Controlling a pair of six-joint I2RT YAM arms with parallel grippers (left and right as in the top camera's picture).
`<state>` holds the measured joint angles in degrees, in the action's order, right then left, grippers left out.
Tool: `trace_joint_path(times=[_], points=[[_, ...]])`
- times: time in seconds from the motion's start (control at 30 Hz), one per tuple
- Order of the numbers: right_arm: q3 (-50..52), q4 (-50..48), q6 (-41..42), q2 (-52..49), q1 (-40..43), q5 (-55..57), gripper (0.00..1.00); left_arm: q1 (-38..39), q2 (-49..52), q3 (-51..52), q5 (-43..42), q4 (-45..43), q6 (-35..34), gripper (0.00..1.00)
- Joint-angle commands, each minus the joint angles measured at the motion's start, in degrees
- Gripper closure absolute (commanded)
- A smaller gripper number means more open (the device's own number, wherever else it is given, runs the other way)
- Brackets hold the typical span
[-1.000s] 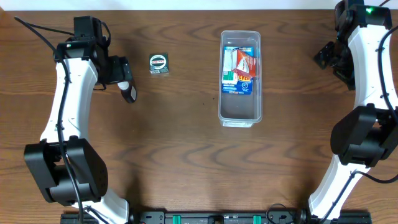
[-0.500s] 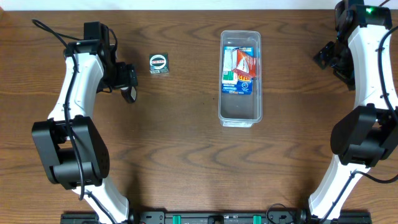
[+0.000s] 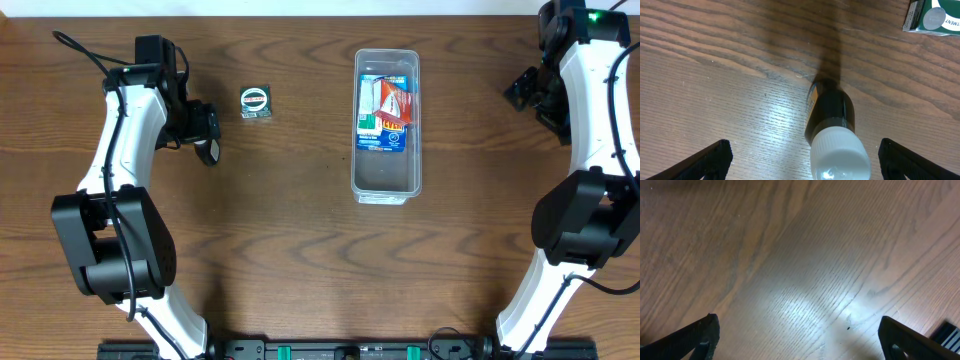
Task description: Pack container
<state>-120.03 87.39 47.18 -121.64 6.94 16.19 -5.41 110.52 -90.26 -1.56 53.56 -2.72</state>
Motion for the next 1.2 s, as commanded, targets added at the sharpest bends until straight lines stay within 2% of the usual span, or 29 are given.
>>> trace_joint_path(times=[0.0, 0.27, 0.47, 1.17], points=[[0.0, 0.1, 1.0, 1.4, 0.2, 0.9, 0.01, 0.0, 0.9, -0.7, -1.0, 0.3, 0.6, 0.09], [0.0, 0.1, 1.0, 1.4, 0.2, 0.9, 0.01, 0.0, 1.0, -0.7, -3.0, 0.1, 0.6, 0.16], [0.0, 0.1, 1.0, 1.4, 0.2, 0.9, 0.01, 0.0, 1.0, -0.5, -2.9, 0.1, 3.1, 0.16], [0.0, 0.1, 1.0, 1.4, 0.2, 0.9, 0.01, 0.0, 1.0, 1.0, -3.0, -0.1, 3.1, 0.16]])
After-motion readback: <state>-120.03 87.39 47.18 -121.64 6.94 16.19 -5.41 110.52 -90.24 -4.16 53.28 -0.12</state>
